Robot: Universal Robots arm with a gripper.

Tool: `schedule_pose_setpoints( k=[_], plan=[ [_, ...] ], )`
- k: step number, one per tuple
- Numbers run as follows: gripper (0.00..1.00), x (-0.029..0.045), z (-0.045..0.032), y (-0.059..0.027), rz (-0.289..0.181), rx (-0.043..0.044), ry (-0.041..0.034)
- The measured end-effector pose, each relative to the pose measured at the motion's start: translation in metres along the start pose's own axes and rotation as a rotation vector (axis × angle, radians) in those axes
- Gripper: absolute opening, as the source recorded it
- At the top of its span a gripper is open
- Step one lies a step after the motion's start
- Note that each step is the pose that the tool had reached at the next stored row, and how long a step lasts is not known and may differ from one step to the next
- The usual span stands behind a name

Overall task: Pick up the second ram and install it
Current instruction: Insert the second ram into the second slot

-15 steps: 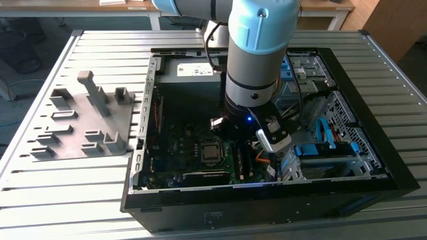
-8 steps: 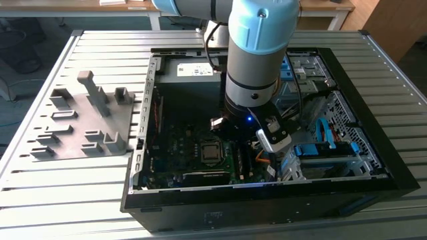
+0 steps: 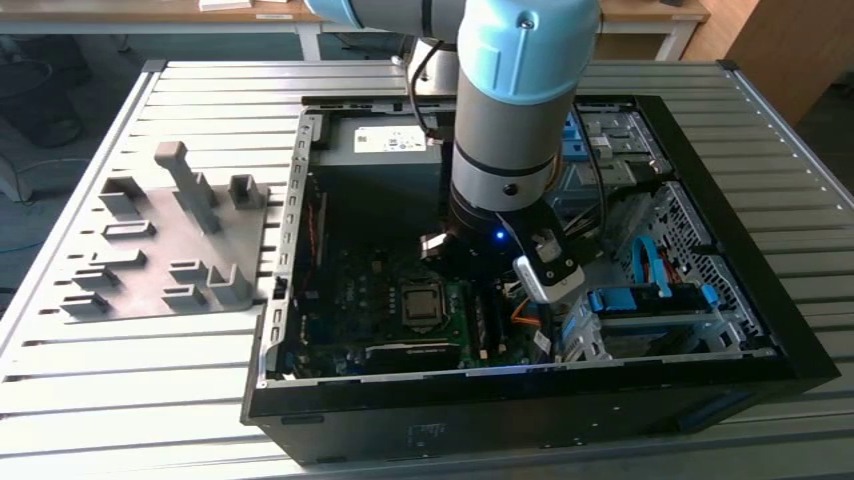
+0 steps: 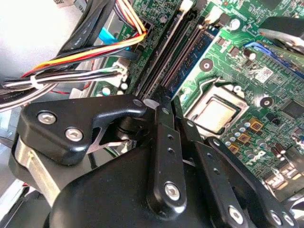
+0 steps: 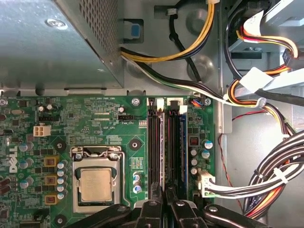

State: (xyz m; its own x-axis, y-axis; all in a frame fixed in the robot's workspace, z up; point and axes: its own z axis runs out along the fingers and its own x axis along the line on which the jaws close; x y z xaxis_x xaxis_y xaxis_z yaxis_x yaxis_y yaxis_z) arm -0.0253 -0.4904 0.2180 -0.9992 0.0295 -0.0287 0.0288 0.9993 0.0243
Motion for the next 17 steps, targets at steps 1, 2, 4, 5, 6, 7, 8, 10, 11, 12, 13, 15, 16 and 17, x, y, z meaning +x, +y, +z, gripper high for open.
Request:
schedule_pose_setpoints(
  k=[1, 2, 4, 5, 6, 7, 8, 10, 11, 12, 13, 15, 16, 17],
  plan=[
    [0.14, 0.0000, 0.0000, 0.0000, 0.000, 0.0001, 0.0001],
    [0.14, 0.0000, 0.0003, -0.0001, -0.001, 0.0000, 0.0001],
    [0.14, 0.0001, 0.0012, -0.0001, -0.001, 0.0002, 0.0001],
    [0.14, 0.0001, 0.0016, -0.0001, -0.001, 0.0003, 0.0001],
    [0.14, 0.0001, 0.0020, -0.0001, -0.001, 0.0003, 0.0001],
    [0.14, 0.0001, 0.0023, -0.0001, -0.001, 0.0003, 0.0002],
    [0.14, 0.0001, 0.0026, -0.0001, -0.001, 0.0005, 0.0002],
    [0.14, 0.0001, 0.0036, -0.0001, -0.001, 0.0001, 0.0002],
    [0.14, 0.0001, 0.0041, -0.0001, -0.001, 0.0003, 0.0003],
    [0.14, 0.0001, 0.0048, -0.0002, -0.001, 0.0004, 0.0004],
    [0.14, 0.0001, 0.0057, -0.0002, -0.001, 0.0004, 0.0005],
    [0.14, 0.0002, 0.0070, -0.0003, -0.001, 0.0005, 0.0005],
    [0.14, 0.0002, 0.0077, -0.0002, -0.001, 0.0006, 0.0005],
    [0.14, 0.0001, 0.0083, -0.0002, -0.001, 0.0025, 0.0004]
  ],
)
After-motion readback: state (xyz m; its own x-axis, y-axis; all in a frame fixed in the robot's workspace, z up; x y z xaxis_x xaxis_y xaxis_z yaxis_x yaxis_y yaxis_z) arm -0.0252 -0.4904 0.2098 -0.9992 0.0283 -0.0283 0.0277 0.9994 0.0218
